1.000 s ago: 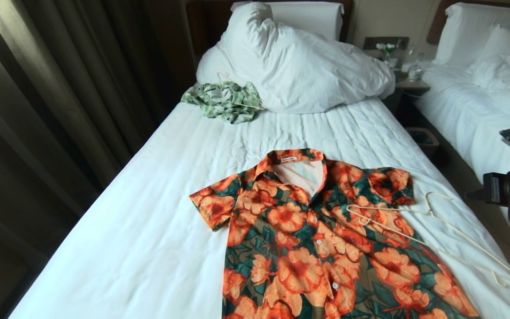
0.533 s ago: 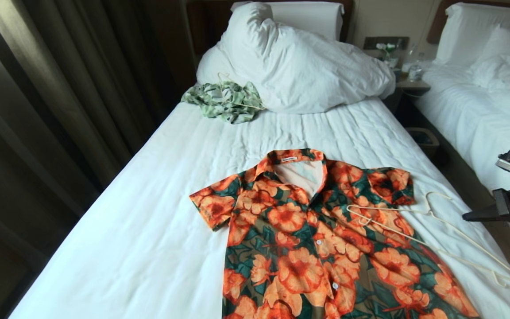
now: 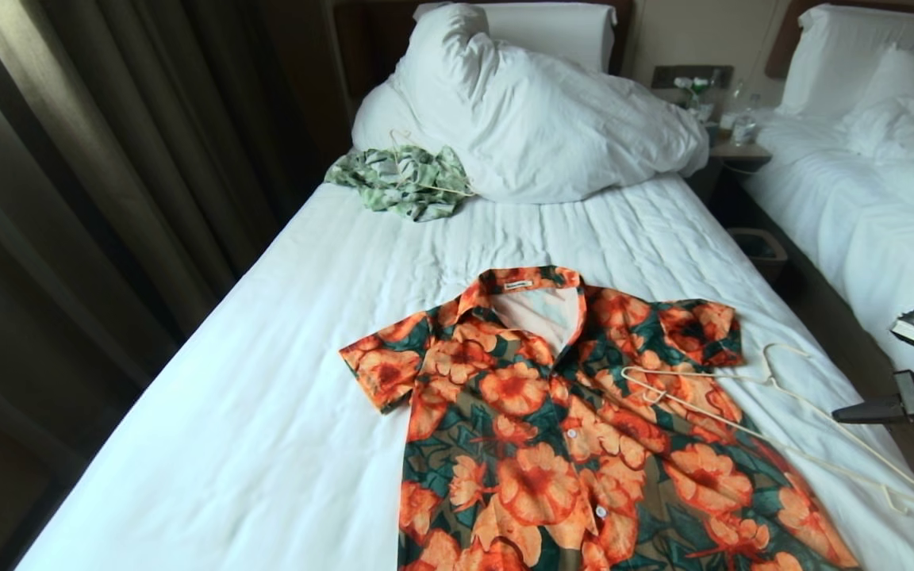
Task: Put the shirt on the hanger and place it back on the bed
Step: Lift the shirt and hanger
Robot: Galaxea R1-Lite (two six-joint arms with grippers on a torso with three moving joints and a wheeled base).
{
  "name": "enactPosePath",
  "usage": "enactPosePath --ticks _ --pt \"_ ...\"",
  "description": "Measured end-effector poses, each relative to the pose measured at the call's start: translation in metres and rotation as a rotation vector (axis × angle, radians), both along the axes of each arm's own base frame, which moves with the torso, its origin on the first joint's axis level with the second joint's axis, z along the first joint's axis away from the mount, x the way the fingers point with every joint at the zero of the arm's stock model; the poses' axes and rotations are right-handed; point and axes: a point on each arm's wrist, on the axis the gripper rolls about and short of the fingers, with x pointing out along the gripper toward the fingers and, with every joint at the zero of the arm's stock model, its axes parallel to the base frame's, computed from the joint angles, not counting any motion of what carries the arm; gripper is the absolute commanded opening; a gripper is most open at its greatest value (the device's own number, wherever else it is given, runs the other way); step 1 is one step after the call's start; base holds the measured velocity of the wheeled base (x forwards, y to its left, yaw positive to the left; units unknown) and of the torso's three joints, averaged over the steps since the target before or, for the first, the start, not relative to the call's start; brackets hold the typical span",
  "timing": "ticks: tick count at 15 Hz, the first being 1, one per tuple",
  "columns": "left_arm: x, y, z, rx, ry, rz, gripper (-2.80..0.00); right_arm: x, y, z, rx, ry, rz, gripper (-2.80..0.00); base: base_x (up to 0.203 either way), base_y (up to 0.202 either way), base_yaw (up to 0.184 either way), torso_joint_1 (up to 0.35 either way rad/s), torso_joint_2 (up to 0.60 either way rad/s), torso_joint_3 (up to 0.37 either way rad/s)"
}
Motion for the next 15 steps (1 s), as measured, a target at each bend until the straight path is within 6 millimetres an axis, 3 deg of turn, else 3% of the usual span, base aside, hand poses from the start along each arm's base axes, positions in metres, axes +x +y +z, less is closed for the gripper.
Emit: enactPosePath --ticks 5,6,11,15 --pt "0.000 0.000 0.000 0.000 0.000 0.000 -2.80 -0.003 -0.043 -0.015 0.032 0.007 -0.014 -2.80 0.000 0.000 0.000 0.000 0.00 0.000" --pt "0.000 0.000 0.000 0.000 0.000 0.000 -2.80 -0.004 -0.050 -0.019 0.031 0.007 -0.021 0.00 0.000 0.000 0.000 0.000 0.00 0.000" --pt "0.000 0.000 0.000 0.000 0.000 0.000 -2.80 0.000 -0.073 -0.044 0.000 -0.028 0.017 0.00 0.000 0.000 0.000 0.000 0.00 0.000" --pt "0.000 0.000 0.000 0.000 0.000 0.000 -2.80 0.007 -0.076 -0.064 0.021 -0.097 0.092 0.00 0.000 0.000 0.000 0.000 0.00 0.000"
